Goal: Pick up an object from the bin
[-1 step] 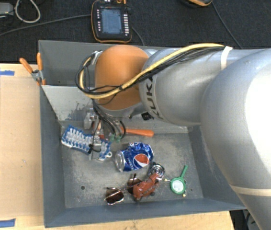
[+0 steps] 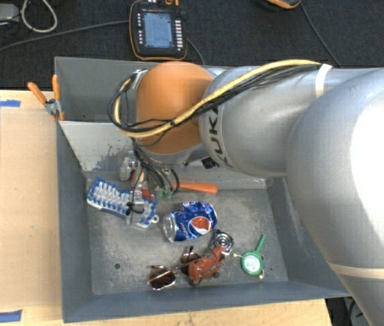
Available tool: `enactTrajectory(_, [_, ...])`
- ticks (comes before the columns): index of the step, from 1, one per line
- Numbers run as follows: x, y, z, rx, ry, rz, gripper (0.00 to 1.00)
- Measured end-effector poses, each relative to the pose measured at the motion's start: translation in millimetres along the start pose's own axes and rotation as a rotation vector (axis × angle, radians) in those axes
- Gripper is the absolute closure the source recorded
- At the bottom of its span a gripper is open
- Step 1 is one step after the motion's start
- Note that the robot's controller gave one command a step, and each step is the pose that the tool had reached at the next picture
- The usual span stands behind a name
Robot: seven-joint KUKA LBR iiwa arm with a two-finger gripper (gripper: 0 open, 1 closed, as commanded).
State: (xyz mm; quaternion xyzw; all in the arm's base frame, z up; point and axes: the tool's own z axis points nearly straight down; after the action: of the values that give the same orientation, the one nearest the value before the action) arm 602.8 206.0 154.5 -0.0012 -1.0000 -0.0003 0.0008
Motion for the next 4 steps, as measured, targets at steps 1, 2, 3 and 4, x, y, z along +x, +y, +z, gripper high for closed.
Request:
enactTrajectory(1, [65.4,-27,35,0.002,0.009,0.047,0.00])
enactTrajectory(2, [83.4,-52,48,-0.001,-0.001,0.082,0.00])
enactTrajectory(3, [51.6,-109,14,-0.002,-0.001,-0.094,0.00])
enactTrajectory(4, [90.9,-82,-59,-0.005,-0.002,-0.055,0.00])
